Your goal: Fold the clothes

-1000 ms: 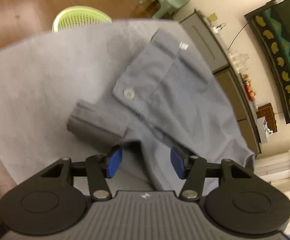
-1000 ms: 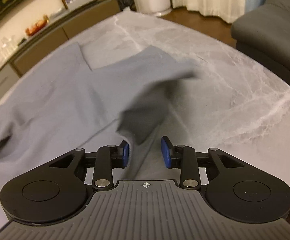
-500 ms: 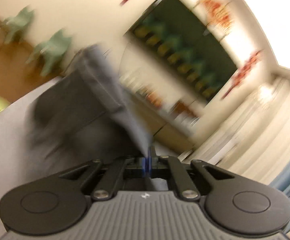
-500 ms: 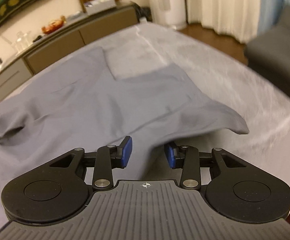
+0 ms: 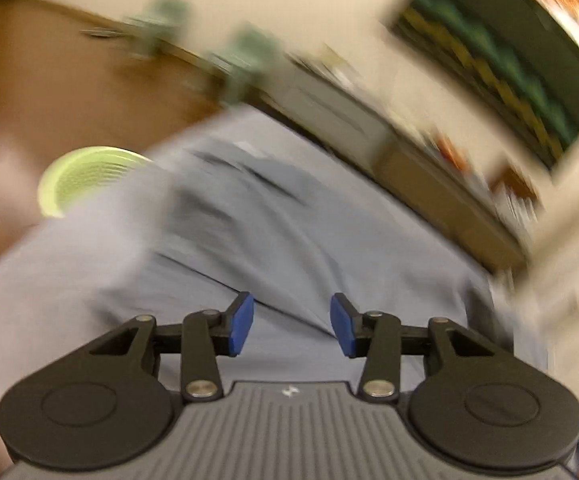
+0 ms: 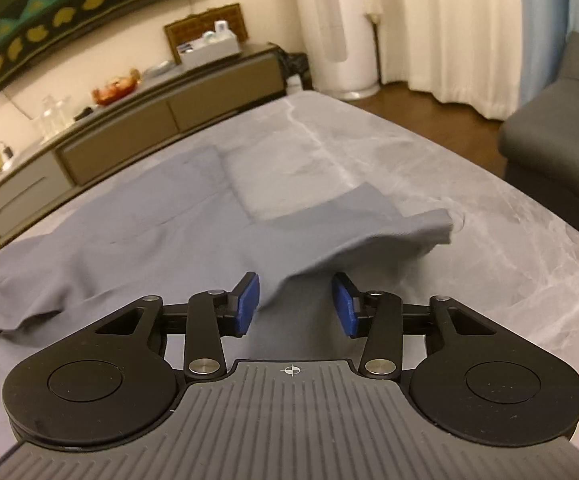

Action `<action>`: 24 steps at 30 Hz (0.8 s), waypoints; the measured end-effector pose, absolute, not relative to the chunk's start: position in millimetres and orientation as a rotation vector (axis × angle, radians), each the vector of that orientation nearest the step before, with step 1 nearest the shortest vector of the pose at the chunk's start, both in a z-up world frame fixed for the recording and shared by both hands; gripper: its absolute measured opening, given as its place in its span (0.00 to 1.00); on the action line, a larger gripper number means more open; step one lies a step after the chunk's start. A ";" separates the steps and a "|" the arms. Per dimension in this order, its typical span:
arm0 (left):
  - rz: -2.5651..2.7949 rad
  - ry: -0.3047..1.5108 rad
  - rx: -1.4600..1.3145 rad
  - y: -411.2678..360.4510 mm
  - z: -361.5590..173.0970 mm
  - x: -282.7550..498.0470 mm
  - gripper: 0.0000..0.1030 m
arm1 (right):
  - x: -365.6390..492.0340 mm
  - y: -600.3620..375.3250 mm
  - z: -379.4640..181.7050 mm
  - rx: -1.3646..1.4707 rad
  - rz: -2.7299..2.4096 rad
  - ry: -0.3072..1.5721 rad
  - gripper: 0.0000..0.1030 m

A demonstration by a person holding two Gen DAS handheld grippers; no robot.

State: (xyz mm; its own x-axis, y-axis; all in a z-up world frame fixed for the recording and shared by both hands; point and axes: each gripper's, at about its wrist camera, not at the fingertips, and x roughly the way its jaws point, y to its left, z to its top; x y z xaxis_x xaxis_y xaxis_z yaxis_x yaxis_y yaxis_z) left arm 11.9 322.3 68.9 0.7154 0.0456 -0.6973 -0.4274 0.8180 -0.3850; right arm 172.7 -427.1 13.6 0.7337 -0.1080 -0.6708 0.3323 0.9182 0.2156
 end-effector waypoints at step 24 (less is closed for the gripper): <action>0.109 0.890 -0.753 335.7 12.7 111.1 0.42 | 209.8 -201.4 51.6 -0.450 0.279 0.520 0.83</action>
